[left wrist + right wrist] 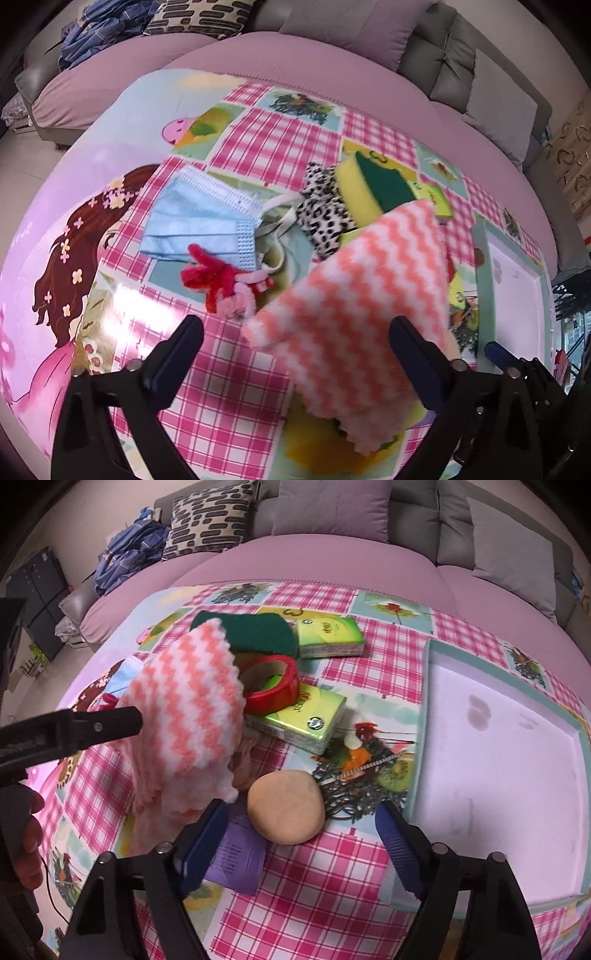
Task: Organize soft objects
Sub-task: 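Reach the left tool to the pink zigzag towel and close on it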
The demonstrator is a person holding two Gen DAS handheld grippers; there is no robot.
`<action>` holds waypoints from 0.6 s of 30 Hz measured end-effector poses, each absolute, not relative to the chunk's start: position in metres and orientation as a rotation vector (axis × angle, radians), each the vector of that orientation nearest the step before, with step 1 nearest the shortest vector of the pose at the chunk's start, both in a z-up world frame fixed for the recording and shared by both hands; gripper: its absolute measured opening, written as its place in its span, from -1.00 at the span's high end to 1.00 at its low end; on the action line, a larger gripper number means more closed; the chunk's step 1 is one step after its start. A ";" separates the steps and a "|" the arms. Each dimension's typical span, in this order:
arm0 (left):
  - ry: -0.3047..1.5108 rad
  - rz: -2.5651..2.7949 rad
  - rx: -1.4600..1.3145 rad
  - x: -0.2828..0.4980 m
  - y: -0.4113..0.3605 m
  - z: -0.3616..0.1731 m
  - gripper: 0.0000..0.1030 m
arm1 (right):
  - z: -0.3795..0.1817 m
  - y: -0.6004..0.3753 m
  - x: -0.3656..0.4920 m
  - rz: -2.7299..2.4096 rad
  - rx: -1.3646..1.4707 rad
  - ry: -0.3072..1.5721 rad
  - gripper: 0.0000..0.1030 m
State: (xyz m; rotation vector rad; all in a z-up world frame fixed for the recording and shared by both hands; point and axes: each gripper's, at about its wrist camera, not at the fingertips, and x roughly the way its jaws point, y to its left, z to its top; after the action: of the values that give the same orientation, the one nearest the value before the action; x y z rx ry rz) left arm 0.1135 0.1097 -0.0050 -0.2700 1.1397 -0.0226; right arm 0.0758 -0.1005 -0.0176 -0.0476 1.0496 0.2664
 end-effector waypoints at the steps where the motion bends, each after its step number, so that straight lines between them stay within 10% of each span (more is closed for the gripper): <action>1: 1.148 -0.023 -0.275 0.115 0.111 -0.007 -0.77 | -0.019 -0.099 0.076 0.272 -0.047 1.053 -0.61; 18: 1.166 -0.034 -0.277 0.116 0.117 -0.016 0.51 | -0.027 -0.107 0.077 0.280 -0.002 1.094 -0.37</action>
State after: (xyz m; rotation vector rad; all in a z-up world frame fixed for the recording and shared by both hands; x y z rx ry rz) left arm 0.1155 0.1166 -0.0165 -0.2771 1.1658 -0.0339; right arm 0.0771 -0.1070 -0.0268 -0.0016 1.0945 0.2804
